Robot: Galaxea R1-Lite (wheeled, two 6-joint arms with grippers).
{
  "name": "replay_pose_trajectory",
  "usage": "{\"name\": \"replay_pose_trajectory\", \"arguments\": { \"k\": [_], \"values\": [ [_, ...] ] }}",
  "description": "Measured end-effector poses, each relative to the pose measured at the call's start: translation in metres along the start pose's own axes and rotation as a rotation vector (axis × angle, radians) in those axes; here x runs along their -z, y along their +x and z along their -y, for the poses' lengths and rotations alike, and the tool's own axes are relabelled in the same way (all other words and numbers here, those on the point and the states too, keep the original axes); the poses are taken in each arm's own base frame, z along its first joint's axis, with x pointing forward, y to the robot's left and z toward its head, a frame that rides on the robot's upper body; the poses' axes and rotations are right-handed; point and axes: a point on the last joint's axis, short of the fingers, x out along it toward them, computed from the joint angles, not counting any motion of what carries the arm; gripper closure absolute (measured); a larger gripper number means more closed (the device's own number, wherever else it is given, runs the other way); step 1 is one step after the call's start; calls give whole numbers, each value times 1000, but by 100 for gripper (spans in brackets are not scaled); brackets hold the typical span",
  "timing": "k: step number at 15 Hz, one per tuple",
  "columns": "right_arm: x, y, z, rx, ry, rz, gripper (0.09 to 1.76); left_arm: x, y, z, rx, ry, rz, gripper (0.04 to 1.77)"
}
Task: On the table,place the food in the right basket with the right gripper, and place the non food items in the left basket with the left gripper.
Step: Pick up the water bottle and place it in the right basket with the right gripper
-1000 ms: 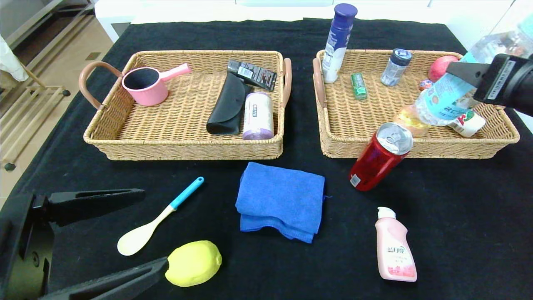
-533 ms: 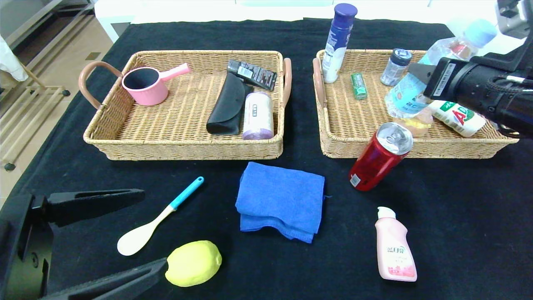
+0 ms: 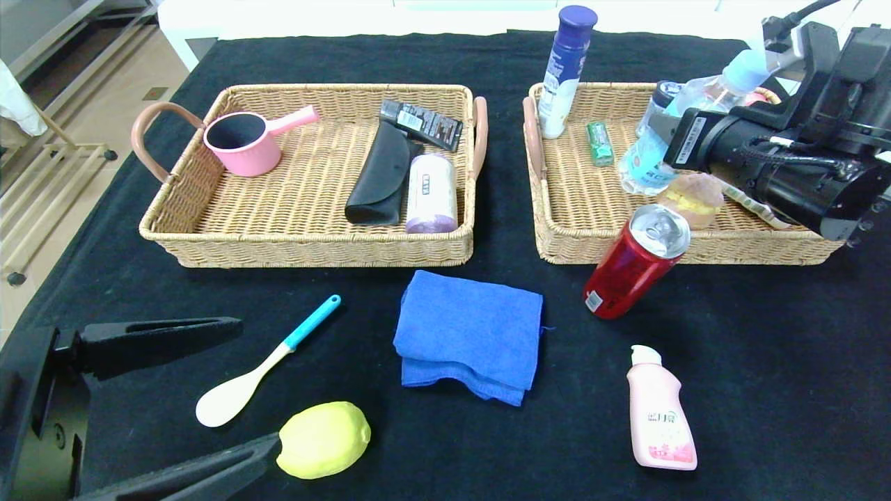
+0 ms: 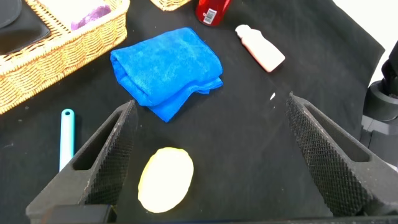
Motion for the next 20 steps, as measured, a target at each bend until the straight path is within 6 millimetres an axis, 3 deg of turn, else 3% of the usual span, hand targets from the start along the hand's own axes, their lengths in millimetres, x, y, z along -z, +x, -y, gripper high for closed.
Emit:
{"name": "replay_pose_trajectory", "arguments": {
  "k": [5,7,11,20],
  "values": [
    [8,6,1,7,-7,-18,88,1,0,0,0,-1,-2,9],
    [10,8,1,7,-10,-23,69,1,0,0,0,-1,-2,9],
    [12,8,2,12,-12,-29,47,1,0,0,0,1,-1,9],
    [14,-4,7,23,-33,-51,25,2,0,0,1,7,-5,9]
  ]
}}
